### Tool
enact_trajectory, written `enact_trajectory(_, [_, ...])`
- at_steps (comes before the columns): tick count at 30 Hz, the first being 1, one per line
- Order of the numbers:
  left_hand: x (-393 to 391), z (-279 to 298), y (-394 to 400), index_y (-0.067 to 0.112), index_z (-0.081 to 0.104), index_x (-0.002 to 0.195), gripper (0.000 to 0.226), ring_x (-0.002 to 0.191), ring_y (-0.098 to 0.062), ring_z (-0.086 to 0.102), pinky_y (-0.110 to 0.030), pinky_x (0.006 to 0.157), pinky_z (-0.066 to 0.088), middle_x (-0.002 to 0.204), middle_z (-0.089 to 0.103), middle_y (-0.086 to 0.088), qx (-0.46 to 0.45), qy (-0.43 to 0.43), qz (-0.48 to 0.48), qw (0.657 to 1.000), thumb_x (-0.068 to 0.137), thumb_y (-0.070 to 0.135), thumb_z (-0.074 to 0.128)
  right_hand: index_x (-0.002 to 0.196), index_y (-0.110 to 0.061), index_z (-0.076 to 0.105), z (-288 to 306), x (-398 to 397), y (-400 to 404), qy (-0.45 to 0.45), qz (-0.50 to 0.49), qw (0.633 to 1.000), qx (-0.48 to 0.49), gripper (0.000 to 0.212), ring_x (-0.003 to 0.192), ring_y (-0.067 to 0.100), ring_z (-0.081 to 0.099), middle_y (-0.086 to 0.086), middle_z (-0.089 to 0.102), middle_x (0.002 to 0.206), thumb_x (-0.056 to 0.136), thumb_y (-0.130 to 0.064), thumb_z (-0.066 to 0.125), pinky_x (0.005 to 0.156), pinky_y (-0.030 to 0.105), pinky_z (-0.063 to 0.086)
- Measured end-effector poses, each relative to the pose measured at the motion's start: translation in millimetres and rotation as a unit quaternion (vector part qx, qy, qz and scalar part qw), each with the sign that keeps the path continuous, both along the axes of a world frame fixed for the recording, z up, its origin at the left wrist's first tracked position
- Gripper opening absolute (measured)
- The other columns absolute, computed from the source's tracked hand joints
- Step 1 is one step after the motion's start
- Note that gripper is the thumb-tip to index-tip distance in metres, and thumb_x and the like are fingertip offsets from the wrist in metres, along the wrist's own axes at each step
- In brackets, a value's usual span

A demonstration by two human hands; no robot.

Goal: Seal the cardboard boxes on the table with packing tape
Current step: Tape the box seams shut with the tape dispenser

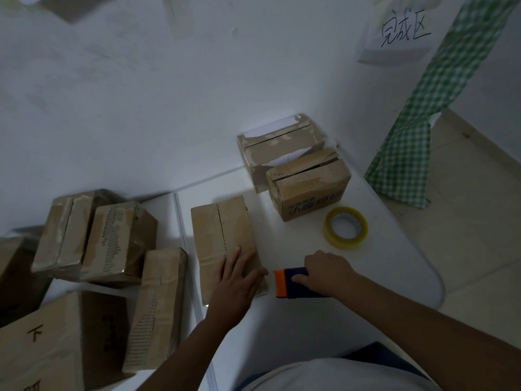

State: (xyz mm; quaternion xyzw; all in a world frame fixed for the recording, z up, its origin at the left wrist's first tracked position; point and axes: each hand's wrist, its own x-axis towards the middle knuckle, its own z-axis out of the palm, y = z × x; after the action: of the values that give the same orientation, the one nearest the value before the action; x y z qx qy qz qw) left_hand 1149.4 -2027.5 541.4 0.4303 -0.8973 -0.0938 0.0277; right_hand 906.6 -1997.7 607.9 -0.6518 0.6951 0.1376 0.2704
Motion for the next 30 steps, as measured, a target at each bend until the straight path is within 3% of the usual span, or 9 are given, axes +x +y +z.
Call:
enact_trajectory(3, [0, 2, 0, 0.042, 0.056, 0.122, 0.033, 0.149, -0.032, 0.021, -0.05, 0.119, 0.01, 0.154, 0.04, -0.002, 0.003, 0.006, -0.001, 1.0, 0.101, 0.043, 0.031, 0.085, -0.013, 0.055, -3, 2, -4, 0.005, -0.009, 1.0, -0.016, 0.047, 0.07, 0.017, 0.048, 0.002, 0.052, 0.083, 0.094, -0.058, 0.045, 0.05, 0.026, 0.028])
enact_trajectory(7, [0, 3, 0, 0.038, 0.058, 0.123, 0.035, 0.148, -0.032, 0.022, -0.05, 0.119, 0.012, 0.153, 0.04, -0.003, 0.005, 0.018, -0.004, 1.0, 0.1, 0.042, 0.032, 0.104, -0.009, 0.06, -8, -31, -4, 0.051, -0.035, 0.998, 0.009, 0.044, 0.089, 0.02, 0.061, 0.007, 0.063, 0.105, 0.098, -0.049, 0.043, 0.063, 0.027, 0.039])
enact_trajectory(10, [-1, 3, 1, 0.037, 0.059, 0.124, 0.036, 0.148, -0.032, 0.022, -0.05, 0.119, 0.012, 0.153, 0.041, -0.003, 0.005, 0.015, -0.002, 1.0, 0.101, 0.042, 0.031, 0.11, -0.008, 0.054, -19, -50, 10, 0.03, -0.098, 0.995, -0.006, 0.043, 0.094, 0.023, 0.061, 0.009, 0.061, 0.109, 0.099, -0.048, 0.043, 0.068, 0.029, 0.042])
enact_trajectory(13, [1, 3, 1, 0.038, 0.057, 0.125, 0.036, 0.149, -0.031, 0.02, -0.049, 0.119, 0.01, 0.153, 0.039, -0.002, 0.005, 0.019, -0.007, 1.0, 0.102, 0.041, 0.03, 0.118, -0.008, 0.048, -33, -37, 25, -0.044, -0.159, 0.986, -0.018, 0.032, 0.093, 0.022, 0.057, 0.009, 0.06, 0.111, 0.1, -0.035, 0.046, 0.072, 0.03, 0.043])
enact_trajectory(17, [1, 4, 0, 0.039, 0.054, 0.125, 0.032, 0.148, -0.029, 0.02, -0.048, 0.118, 0.01, 0.153, 0.04, -0.002, 0.004, 0.026, -0.01, 1.0, 0.102, 0.04, 0.032, 0.125, -0.016, 0.051, -42, -16, 44, -0.081, -0.104, 0.978, -0.164, 0.03, 0.101, 0.019, 0.055, 0.003, 0.059, 0.113, 0.098, -0.028, 0.049, 0.08, 0.026, 0.04])
enact_trajectory(20, [3, 5, 1, 0.041, 0.052, 0.126, 0.032, 0.149, -0.029, 0.019, -0.048, 0.12, 0.008, 0.154, 0.037, 0.0, 0.013, 0.019, -0.014, 1.0, 0.102, 0.041, 0.031, 0.123, -0.017, 0.054, -40, 15, 50, -0.295, -0.235, 0.924, -0.066, 0.026, 0.091, 0.013, 0.059, -0.002, 0.06, 0.104, 0.098, -0.024, 0.051, 0.075, 0.024, 0.046])
enact_trajectory(24, [9, 5, 4, 0.039, 0.056, 0.125, 0.032, 0.149, -0.029, 0.019, -0.048, 0.121, 0.006, 0.155, 0.037, 0.0, 0.015, 0.01, -0.061, 0.998, 0.102, 0.04, 0.034, 0.117, -0.017, 0.056, -40, 51, 41, -0.491, -0.43, 0.754, 0.075, 0.022, 0.099, 0.012, 0.063, -0.001, 0.065, 0.112, 0.1, -0.029, 0.049, 0.078, 0.023, 0.052])
enact_trajectory(26, [10, 9, 3, 0.034, 0.053, 0.133, 0.036, 0.149, -0.026, 0.02, -0.049, 0.121, 0.011, 0.155, 0.037, 0.0, 0.03, 0.03, -0.075, 0.996, 0.102, 0.039, 0.036, 0.104, -0.011, 0.064, -41, 56, 39, -0.505, -0.449, 0.735, 0.063, 0.021, 0.088, 0.01, 0.067, 0.002, 0.071, 0.1, 0.098, -0.029, 0.054, 0.071, 0.02, 0.051])
enact_trajectory(30, [19, 19, -8, 0.022, 0.045, 0.144, 0.042, 0.143, -0.015, 0.032, -0.044, 0.119, 0.026, 0.151, 0.043, 0.001, 0.085, 0.119, -0.054, 0.988, 0.105, 0.033, 0.033, 0.083, -0.006, 0.064, -49, 68, 44, -0.468, -0.478, 0.742, -0.036, 0.017, 0.067, 0.013, 0.059, 0.005, 0.066, 0.074, 0.094, -0.018, 0.061, 0.067, 0.029, 0.047])
